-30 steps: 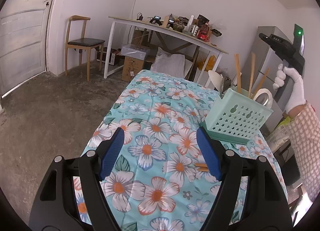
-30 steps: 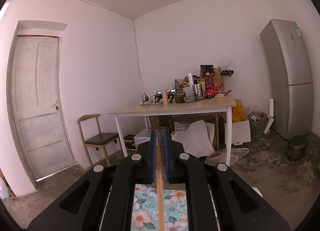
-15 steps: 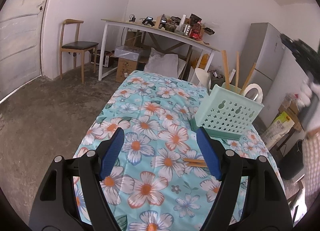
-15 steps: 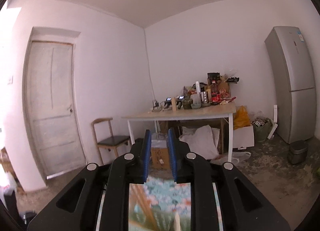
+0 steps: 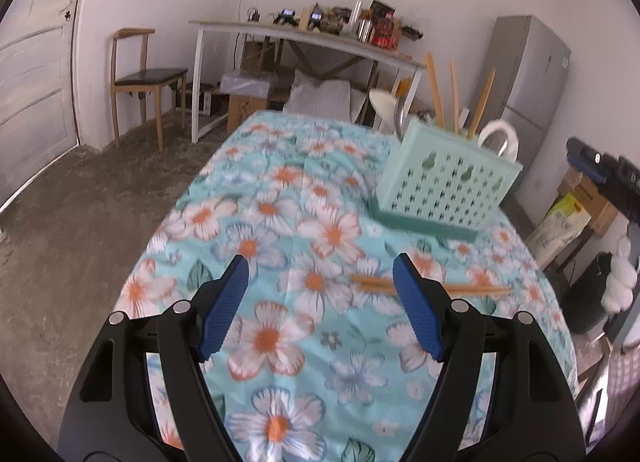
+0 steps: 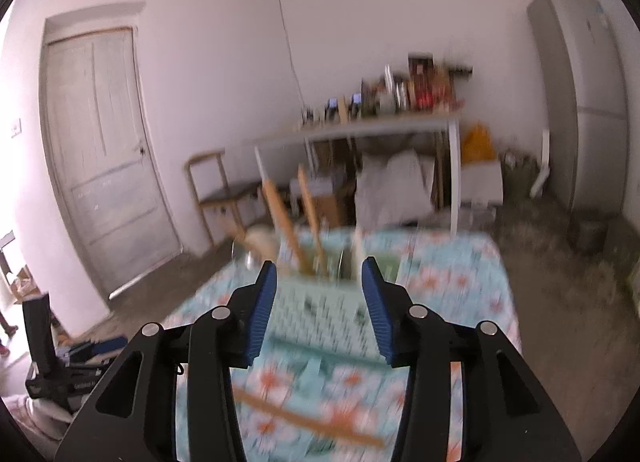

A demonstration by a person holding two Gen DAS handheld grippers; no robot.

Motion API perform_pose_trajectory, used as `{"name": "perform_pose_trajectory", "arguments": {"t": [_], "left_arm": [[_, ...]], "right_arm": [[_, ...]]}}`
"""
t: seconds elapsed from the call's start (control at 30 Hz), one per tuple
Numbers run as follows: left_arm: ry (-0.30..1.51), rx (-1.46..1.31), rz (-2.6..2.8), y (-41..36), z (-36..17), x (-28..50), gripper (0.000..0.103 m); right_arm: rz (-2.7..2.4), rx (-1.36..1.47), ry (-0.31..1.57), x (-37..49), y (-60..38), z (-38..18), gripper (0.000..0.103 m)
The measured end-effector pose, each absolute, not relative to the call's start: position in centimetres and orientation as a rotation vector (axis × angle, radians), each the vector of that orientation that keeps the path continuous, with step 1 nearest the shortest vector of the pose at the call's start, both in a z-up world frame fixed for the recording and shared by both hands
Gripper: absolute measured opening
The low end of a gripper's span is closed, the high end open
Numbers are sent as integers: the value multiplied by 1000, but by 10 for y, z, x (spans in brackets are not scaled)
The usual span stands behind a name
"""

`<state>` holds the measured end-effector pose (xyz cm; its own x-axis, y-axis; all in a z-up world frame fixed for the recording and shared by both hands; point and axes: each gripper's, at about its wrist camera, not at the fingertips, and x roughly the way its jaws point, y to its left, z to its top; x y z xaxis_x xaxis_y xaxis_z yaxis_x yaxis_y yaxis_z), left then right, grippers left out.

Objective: Organize utensils
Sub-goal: 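Move the right gripper down to the last two chopsticks on the quilt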

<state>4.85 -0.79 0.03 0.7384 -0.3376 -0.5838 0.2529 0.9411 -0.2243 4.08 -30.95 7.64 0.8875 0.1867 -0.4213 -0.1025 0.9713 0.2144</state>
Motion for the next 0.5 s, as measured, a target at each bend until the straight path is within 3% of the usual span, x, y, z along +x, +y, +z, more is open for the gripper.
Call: {"name": "perform_pose_trajectory", "arguments": {"t": [0.23,0.5], "left_arm": [[782,-110,-305,-18,-33,44,72],[834,-79,-297,-20,-59,38,73]], "right_arm": [[135,216,801,67,-283,-9,47],[66,238,907,83,-276,-56,47]]}}
